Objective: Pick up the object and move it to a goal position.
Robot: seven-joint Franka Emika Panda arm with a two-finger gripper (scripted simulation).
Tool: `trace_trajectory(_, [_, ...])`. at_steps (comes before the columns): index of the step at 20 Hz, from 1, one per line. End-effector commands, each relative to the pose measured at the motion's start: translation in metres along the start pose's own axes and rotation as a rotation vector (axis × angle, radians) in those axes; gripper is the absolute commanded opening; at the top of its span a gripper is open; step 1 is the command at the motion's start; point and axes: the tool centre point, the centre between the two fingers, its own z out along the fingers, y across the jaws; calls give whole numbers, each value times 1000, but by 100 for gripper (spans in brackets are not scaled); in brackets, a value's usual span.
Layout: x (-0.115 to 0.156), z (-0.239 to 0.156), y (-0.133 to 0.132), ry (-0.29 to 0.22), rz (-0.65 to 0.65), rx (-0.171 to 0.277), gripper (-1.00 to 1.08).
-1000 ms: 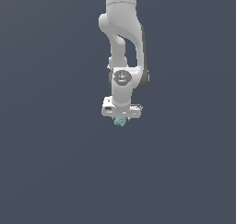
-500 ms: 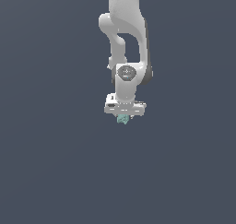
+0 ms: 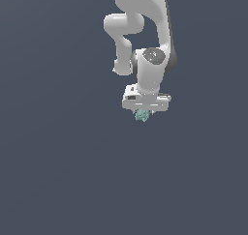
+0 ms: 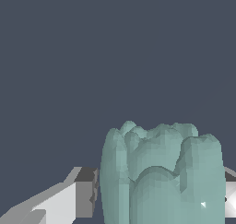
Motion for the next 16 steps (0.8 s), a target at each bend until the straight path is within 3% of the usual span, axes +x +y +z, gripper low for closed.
trace_trajectory(1, [-4, -22, -18, 0, 0, 0, -100])
trace_trajectory(8, [-11, -71, -59, 0, 0, -1, -100])
trace_trajectory(16, [-13, -95, -80, 0, 0, 0, -100])
